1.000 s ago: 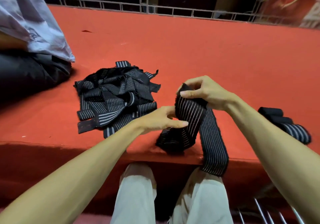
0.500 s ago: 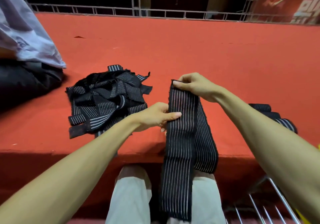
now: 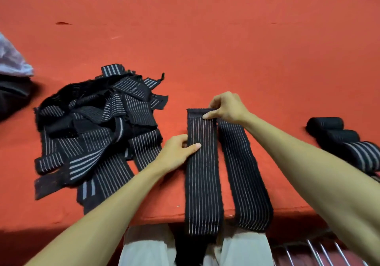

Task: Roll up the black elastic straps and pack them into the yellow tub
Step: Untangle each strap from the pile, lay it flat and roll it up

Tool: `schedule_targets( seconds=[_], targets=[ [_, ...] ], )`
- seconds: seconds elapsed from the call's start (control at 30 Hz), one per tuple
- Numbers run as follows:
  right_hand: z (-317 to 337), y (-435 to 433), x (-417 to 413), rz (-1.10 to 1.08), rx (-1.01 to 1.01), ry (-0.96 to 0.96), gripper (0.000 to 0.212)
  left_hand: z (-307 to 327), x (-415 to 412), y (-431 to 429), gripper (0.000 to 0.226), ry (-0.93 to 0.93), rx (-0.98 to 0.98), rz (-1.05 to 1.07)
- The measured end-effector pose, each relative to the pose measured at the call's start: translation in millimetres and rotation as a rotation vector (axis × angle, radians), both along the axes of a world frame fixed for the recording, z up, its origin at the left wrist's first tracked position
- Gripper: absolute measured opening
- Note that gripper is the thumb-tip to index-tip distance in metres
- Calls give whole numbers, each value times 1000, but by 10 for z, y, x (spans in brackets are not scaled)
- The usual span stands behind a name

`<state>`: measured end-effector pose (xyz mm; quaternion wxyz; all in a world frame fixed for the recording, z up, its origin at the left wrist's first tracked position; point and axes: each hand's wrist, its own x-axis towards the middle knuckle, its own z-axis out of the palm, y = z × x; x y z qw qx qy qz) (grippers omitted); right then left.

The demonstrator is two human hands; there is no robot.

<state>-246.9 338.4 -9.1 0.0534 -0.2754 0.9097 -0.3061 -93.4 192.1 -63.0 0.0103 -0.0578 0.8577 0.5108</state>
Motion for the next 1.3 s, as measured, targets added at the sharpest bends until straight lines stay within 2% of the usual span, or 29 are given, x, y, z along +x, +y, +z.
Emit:
schedule_targets(
  seconds=[0.1,0.27,0.33,0.37,0.5,0.63,0.77,0.83,0.9,0.93,0.97,1.07,1.1,1.2,1.3],
  targets=[
    [-244,-107,-219,-46,-4,-38,33,-109,-187,-26,30,50,-248,122],
    [-465,-292,-457,-78,25,-55,31,-298,-379,-27,34,78,-411,203],
    [-527,-368,-490,-64,37,-60,30,-348,-384,4,25,123,-449,259],
    [-548,-399,-491,-55,45,-55,29,-358,-376,28,22,141,-454,289],
    [-552,-353,-488,-76,29,-4,27,-373,-314,52,43,242,-401,380],
    [-489,20,-528,-193,-72,34,19,-275,-276,122,16,358,-461,146],
    [-563,506,-554,-302,-271,-79,13,-194,-399,364,7,302,-365,-68],
    [-671,703,-543,-328,-337,-190,21,-193,-486,511,8,263,-264,-16],
    [-795,829,-526,-334,-387,-238,24,-212,-556,639,8,186,-81,157],
    [-836,858,-522,-335,-411,-231,23,-232,-582,680,6,153,-61,234],
    [-863,866,-522,-345,-420,-206,21,-255,-603,714,5,130,-135,265],
    [-892,783,-550,-394,-330,-19,6,-292,-602,765,16,144,-461,170],
    [-890,741,-570,-410,-279,32,11,-293,-610,767,18,159,-500,159],
    [-879,621,-578,-408,-58,77,31,-303,-624,770,20,179,-522,173],
    [-837,567,-538,-443,24,55,25,-309,-621,781,21,197,-528,178]
  ],
)
